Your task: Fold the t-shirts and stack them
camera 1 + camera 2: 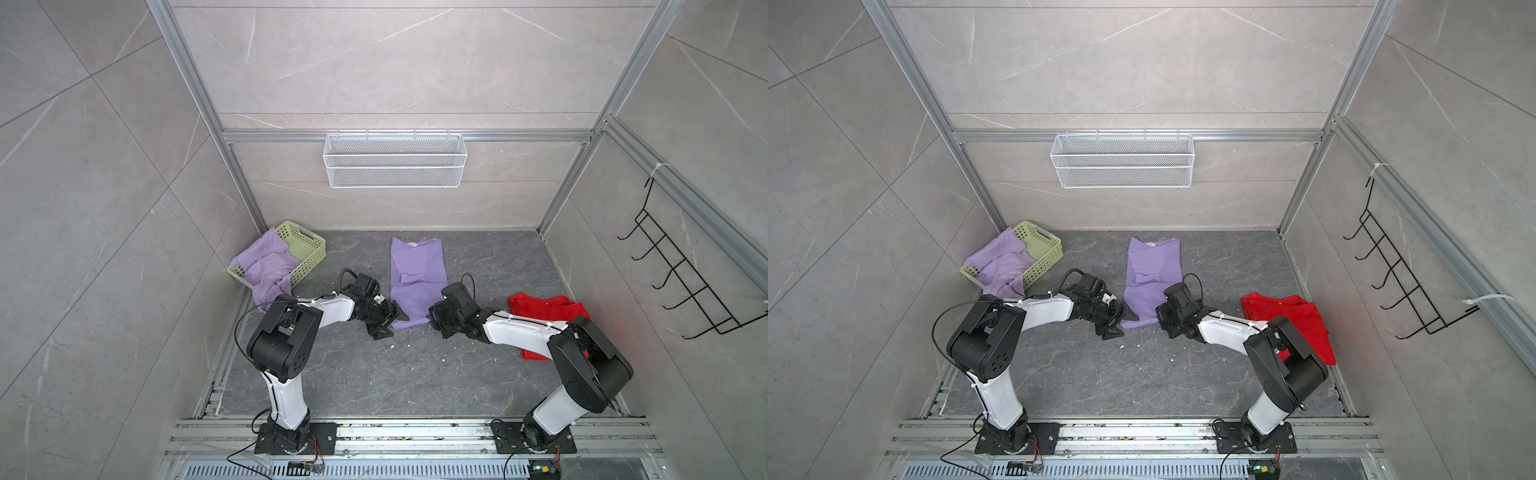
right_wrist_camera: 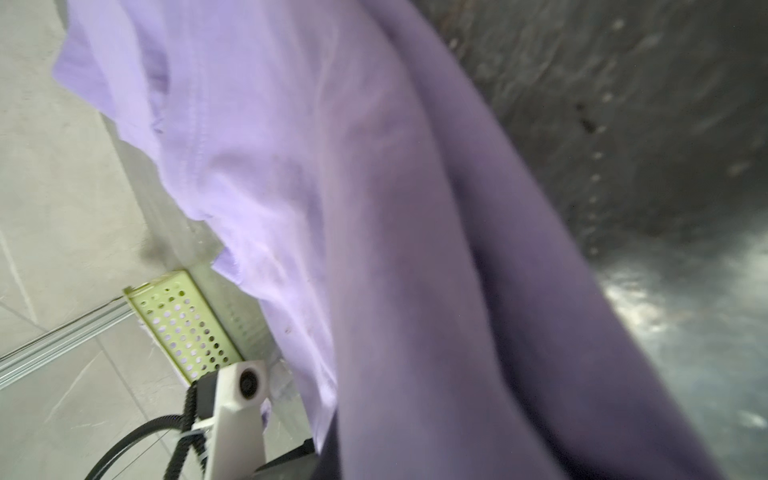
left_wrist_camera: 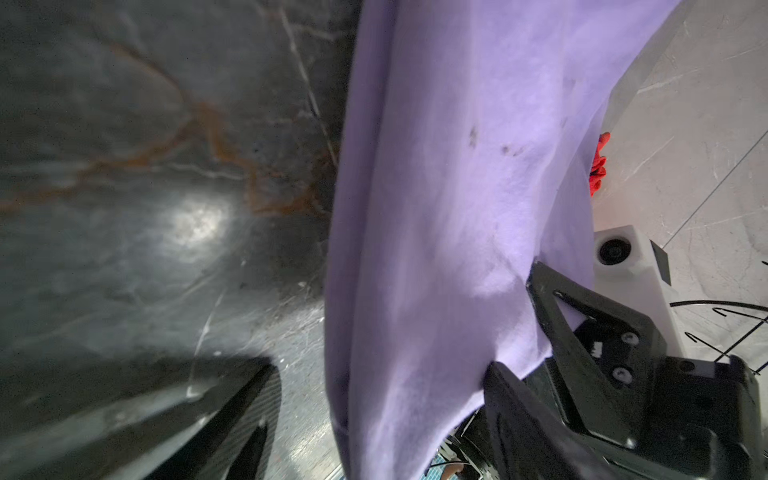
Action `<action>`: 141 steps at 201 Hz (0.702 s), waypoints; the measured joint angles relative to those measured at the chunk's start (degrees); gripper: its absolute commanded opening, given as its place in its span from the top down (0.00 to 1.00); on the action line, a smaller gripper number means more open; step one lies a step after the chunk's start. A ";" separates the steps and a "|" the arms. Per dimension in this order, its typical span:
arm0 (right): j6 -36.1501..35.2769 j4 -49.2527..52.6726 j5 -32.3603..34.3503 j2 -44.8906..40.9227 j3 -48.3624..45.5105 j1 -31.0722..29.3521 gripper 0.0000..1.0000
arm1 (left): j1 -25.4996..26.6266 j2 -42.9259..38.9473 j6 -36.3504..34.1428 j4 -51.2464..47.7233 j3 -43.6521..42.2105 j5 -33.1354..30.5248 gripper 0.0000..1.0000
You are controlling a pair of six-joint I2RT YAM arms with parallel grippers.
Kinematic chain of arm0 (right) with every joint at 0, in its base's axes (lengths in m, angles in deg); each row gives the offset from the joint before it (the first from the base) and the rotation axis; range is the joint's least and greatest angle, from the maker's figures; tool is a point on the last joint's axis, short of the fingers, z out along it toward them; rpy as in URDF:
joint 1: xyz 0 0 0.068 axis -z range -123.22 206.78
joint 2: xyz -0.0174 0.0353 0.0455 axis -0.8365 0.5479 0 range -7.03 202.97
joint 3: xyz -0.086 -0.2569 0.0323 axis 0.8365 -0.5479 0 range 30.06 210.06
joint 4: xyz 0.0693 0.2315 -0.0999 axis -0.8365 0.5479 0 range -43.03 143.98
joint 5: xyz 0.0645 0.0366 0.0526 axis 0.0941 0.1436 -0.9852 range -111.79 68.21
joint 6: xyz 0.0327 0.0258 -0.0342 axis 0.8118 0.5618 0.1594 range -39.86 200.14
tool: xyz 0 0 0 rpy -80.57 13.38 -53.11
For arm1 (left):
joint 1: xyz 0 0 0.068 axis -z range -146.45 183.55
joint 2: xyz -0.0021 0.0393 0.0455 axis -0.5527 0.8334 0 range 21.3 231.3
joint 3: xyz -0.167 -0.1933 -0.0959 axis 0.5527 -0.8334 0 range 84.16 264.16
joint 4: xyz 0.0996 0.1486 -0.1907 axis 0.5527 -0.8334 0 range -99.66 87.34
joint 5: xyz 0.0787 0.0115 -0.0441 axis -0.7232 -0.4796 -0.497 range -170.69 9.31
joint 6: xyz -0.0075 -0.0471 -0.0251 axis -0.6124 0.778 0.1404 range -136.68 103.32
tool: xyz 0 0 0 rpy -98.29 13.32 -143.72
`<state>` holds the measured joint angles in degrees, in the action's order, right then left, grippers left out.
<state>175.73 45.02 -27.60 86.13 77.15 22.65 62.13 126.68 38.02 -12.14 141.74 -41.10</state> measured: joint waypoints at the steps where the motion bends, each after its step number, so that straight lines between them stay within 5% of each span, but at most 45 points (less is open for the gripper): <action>1: 0.02 0.04 0.00 -0.02 0.07 0.00 0.92 | 0.00 0.00 0.00 0.02 -0.02 0.00 0.20; 49: 0.92 0.72 -0.02 -0.28 0.44 -0.17 0.92 | 0.00 0.11 2.12 3.69 -0.72 0.17 0.28; 102: 1.55 1.29 0.07 -2.71 -0.61 -1.66 0.89 | 0.00 0.94 8.00 12.22 -1.90 1.25 0.67; 125: 2.16 1.11 0.48 -4.31 -3.02 -2.14 0.75 | 0.00 0.83 9.25 13.90 -2.43 1.38 0.78; 141: 0.74 1.16 0.94 -5.11 -4.94 -2.25 0.50 | 0.00 0.35 9.90 14.38 -3.23 1.36 0.82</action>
<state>176.48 46.18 -26.66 81.02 72.21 20.40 62.13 127.03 47.92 2.24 138.51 -39.74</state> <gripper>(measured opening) 0.328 0.202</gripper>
